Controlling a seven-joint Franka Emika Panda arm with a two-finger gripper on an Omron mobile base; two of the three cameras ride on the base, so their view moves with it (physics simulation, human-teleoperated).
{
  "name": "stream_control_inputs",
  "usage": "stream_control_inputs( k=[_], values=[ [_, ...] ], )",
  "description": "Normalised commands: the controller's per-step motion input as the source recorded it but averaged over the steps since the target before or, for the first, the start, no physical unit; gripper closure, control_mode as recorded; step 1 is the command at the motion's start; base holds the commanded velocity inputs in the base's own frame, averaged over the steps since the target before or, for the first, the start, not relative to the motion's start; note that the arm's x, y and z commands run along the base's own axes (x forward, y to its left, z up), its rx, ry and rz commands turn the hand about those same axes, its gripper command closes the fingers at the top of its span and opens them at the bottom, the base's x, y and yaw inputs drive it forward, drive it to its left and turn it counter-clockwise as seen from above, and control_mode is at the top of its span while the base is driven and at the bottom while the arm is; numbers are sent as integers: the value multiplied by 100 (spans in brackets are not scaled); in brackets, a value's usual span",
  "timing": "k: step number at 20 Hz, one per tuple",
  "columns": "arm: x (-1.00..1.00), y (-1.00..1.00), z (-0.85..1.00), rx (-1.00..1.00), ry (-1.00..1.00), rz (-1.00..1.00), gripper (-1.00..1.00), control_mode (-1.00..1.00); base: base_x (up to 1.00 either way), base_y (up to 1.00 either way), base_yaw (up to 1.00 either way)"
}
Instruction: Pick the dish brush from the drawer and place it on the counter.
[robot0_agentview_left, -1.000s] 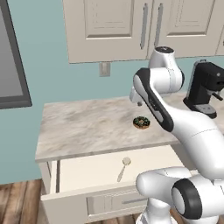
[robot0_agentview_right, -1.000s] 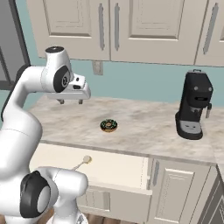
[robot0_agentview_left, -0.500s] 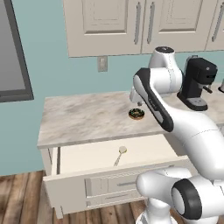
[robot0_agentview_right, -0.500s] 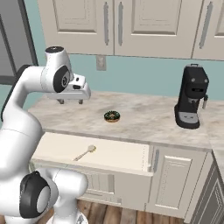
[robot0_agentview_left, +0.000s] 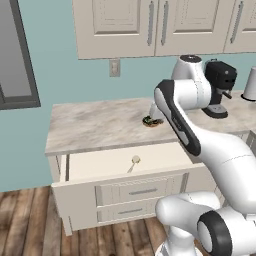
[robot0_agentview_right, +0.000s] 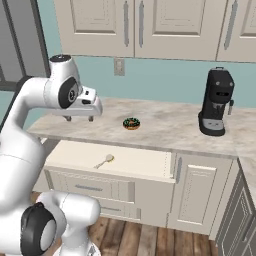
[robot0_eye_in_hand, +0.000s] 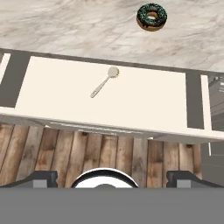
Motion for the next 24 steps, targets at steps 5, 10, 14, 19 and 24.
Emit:
stream_control_inputs(
  k=[5, 10, 14, 19, 24],
  values=[
    [27, -1, -32, 1, 8, -1, -100, -100, 0, 0, 0],
    [57, -11, -57, 3, 6, 0, -100, -100, 0, 0, 0],
    [36, -16, -69, 2, 0, 0, -100, -100, 0, 0, 0],
    [12, -8, -94, 0, 0, 0, -100, -100, 0, 0, 0],
    [7, -13, -82, 0, 0, 0, -100, -100, 0, 0, 0]
  ],
)
